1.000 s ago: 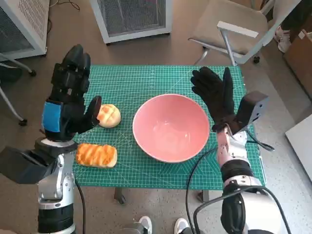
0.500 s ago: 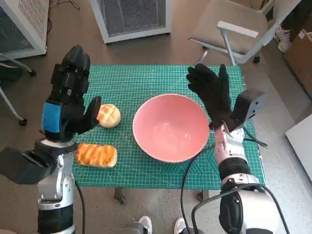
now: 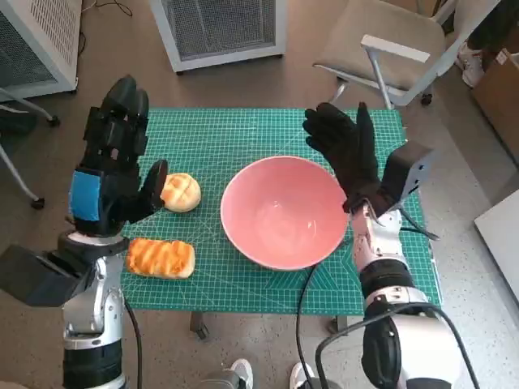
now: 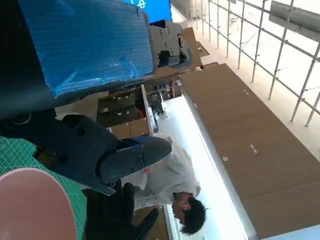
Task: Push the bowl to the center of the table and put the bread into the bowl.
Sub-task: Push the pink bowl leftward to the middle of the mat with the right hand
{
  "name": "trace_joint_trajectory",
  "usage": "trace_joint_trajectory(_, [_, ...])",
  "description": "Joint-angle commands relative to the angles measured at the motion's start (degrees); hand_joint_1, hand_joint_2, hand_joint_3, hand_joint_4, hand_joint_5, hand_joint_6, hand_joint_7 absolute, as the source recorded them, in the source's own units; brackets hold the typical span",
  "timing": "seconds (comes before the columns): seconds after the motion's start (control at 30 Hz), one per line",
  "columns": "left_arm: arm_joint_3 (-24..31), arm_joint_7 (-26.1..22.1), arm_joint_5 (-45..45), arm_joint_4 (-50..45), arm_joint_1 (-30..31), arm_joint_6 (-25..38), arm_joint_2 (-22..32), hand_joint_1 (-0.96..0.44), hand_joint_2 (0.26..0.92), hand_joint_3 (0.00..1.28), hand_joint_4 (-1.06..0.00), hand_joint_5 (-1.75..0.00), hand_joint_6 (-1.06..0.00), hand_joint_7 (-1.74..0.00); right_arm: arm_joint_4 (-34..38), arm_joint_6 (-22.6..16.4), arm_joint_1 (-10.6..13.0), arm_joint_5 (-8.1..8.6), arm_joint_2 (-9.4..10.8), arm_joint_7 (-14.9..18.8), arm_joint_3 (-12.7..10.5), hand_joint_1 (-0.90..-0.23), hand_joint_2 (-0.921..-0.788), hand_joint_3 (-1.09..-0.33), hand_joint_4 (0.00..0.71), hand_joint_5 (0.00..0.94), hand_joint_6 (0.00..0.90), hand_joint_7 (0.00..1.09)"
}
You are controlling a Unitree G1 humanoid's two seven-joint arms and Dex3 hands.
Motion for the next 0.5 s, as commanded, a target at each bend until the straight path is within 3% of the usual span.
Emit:
trace_joint_trajectory(0.03, [0.1,0.4,0.5,-1.3,0.7,-0.3,0.0,-0.34,0.714,0.7,0.0,0.0,0.0,-0.41,0.4,0.8,0.0,-1.04,0.3,0.1,0.7,-0.503,-0.921,-0.672,0.167,0.0,0.26,0.02])
trace_joint_trajectory(0.2, [0.2,0.7,0.5,-1.4,1.0,-0.4,-0.2,-0.33,0.717,0.7,0.0,0.0,0.0,-0.41,0.4,0.6,0.0,-1.79,-0.2,0.1,1.6,-0.514,-0.921,-0.69,0.172,0.002,0.262,0.02])
trace_joint_trajectory(0.5, [0.2,1.1,0.6,-1.8,1.4,-0.4,-0.4,-0.34,0.721,0.69,0.0,0.0,0.0,-0.42,0.2,0.4,-0.5,-1.67,-1.2,0.7,1.4,-0.528,-0.921,-0.692,0.176,0.004,0.264,0.02])
